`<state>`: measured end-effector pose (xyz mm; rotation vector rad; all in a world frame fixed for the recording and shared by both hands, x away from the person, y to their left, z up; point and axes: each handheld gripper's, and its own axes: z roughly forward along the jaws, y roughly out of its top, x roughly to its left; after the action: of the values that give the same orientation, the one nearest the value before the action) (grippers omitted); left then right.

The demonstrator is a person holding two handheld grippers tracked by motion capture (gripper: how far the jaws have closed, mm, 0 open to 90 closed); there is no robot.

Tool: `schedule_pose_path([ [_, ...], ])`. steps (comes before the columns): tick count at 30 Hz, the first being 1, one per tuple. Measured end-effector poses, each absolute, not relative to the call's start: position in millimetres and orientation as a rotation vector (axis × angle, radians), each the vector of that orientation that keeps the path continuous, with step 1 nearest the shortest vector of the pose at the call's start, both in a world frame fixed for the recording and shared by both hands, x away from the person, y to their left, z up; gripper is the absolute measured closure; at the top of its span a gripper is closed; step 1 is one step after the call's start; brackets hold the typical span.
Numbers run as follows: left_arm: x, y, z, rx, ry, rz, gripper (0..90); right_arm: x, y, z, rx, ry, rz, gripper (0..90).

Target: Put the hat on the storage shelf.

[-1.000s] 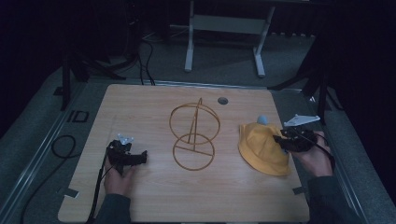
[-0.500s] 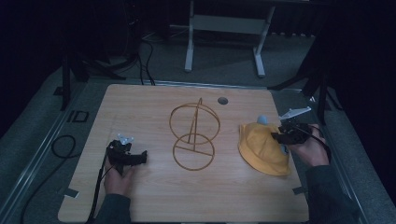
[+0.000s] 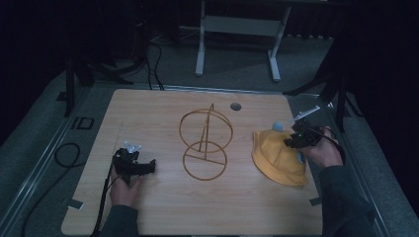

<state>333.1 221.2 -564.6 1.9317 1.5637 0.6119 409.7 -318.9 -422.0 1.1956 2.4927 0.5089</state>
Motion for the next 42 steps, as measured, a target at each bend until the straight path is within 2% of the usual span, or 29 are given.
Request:
schedule_pose_path([
  [6, 333.1, 221.2, -564.6, 1.932, 1.564, 0.612, 0.3, 411.0, -318.8, -422.9, 1.168, 2.534, 0.481, 76.6],
  [10, 333.1, 221.2, -564.6, 1.932, 1.564, 0.612, 0.4, 410.6, -318.3, -421.9, 1.133, 2.550, 0.462, 80.2],
  [42, 333.2, 221.2, -564.7, 1.929, 1.563, 0.614, 0.3, 395.0, -296.9, -389.3, 0.884, 2.602, 0.436, 81.6],
])
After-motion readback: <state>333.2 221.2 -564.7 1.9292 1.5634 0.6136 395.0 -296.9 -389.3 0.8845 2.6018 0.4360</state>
